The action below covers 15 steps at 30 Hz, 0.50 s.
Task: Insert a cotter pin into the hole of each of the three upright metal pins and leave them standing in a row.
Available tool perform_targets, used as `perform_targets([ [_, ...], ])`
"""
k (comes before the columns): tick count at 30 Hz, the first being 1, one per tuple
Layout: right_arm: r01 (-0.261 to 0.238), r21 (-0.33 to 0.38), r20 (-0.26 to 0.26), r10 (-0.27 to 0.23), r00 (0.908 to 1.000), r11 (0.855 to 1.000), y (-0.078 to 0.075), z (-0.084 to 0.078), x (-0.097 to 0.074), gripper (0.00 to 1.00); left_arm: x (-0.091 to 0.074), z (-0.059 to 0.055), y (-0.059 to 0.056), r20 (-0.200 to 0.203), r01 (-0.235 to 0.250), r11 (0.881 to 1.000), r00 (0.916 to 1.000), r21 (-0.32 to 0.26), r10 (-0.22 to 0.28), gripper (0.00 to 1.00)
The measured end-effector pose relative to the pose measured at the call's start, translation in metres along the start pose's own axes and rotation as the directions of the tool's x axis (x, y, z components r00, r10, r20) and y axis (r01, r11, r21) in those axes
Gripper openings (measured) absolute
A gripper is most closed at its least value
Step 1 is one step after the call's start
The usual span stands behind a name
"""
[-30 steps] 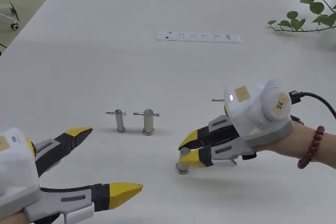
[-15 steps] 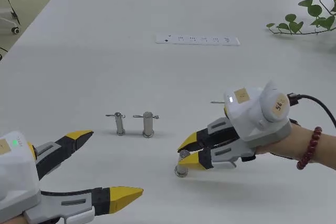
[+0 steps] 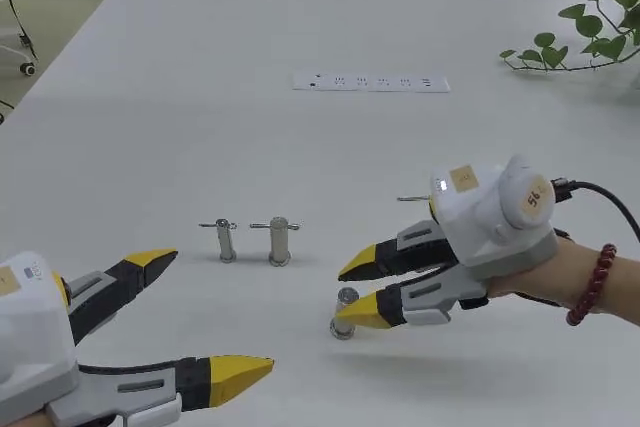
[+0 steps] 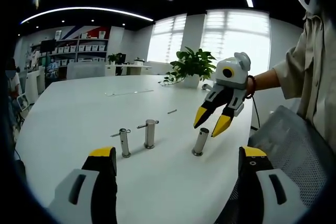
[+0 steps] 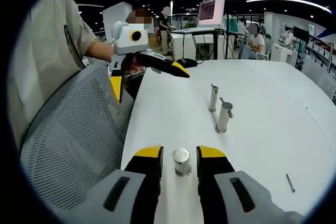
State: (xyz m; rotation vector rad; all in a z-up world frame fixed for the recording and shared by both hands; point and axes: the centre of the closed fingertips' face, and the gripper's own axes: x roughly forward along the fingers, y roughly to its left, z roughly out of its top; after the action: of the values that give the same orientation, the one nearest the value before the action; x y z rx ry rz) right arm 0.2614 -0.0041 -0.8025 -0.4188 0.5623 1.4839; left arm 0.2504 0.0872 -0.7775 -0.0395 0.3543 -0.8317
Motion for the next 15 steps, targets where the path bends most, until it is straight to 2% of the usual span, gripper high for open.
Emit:
perform_targets([
  [15, 0.105, 0.076, 0.02, -0.107, 0.994, 0.992, -0.01, -0.002, -0.031, 0.39, 0.004, 0.005, -0.012, 0.014, 0.034, 0.999, 0.9993, 0.012, -0.034, 0.98],
])
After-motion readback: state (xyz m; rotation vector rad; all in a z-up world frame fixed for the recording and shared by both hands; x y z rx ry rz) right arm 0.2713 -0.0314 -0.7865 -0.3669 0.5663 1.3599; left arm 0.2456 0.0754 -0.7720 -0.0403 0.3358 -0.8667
